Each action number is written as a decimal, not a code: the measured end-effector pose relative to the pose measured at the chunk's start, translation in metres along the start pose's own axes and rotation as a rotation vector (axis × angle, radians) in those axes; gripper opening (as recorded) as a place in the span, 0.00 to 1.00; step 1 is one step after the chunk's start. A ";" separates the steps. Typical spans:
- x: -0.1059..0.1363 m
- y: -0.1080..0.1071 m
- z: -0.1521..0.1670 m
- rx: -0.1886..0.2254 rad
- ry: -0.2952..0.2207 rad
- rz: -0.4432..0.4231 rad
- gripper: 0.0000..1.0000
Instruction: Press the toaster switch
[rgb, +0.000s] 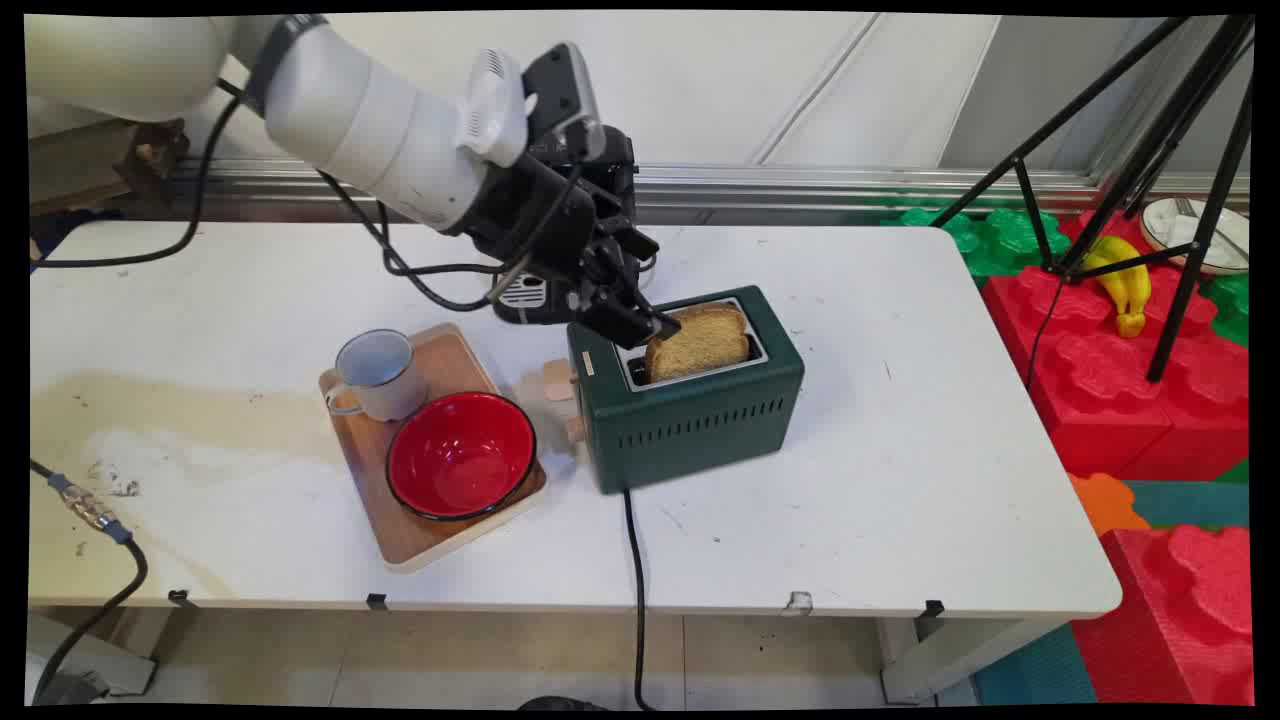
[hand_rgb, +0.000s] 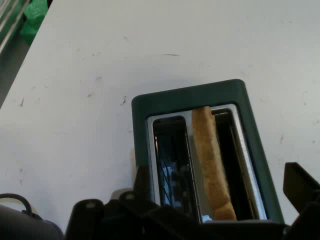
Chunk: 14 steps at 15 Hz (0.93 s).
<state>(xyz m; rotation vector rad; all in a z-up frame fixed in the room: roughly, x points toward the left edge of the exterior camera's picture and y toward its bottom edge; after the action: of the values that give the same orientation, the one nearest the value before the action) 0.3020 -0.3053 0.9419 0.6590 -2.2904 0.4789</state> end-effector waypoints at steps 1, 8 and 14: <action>0.000 0.000 -0.005 -0.002 0.005 0.001 1.00; -0.013 -0.005 -0.055 -0.021 0.036 -0.004 1.00; -0.035 -0.017 -0.092 -0.052 0.049 -0.018 1.00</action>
<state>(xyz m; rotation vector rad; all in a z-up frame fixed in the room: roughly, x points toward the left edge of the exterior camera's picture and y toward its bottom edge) 0.3819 -0.2613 0.9829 0.6348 -2.2412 0.4216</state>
